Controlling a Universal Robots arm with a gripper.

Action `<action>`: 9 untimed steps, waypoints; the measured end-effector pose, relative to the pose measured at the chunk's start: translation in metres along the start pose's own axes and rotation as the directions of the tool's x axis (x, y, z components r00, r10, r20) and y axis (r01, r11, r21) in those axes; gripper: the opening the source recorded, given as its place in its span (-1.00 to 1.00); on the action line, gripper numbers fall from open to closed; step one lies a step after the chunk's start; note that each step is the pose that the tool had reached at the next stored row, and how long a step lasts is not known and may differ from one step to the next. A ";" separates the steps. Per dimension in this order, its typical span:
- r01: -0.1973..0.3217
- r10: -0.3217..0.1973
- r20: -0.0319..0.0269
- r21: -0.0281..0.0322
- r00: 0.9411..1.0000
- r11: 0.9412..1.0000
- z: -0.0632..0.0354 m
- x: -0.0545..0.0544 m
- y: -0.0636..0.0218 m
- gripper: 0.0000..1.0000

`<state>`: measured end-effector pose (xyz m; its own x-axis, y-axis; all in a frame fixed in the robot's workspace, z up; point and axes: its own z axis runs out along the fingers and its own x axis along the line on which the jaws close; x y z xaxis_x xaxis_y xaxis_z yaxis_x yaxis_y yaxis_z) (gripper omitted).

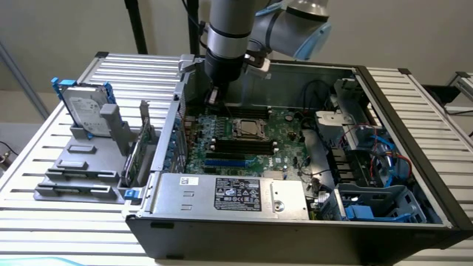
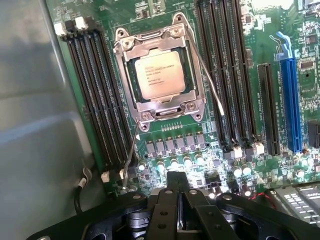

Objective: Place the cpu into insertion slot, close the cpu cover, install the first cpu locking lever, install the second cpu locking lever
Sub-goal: 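Install the first cpu locking lever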

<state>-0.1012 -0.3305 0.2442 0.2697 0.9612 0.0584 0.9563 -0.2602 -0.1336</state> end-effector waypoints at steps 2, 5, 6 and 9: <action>-0.030 0.030 -0.004 -0.002 1.000 1.000 -0.0001 0.000 0.0000 -0.79; -0.073 0.073 -0.010 -0.004 0.997 0.997 -0.0001 0.000 0.0000 -0.79; -0.087 0.087 -0.013 -0.004 0.996 0.996 -0.0002 0.000 0.0000 -0.79; -0.128 0.127 -0.021 -0.005 0.992 0.992 -0.0002 0.000 -0.0001 -0.79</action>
<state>-0.1012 -0.3304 0.2444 0.3917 0.9181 0.0616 0.9146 -0.3812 -0.1347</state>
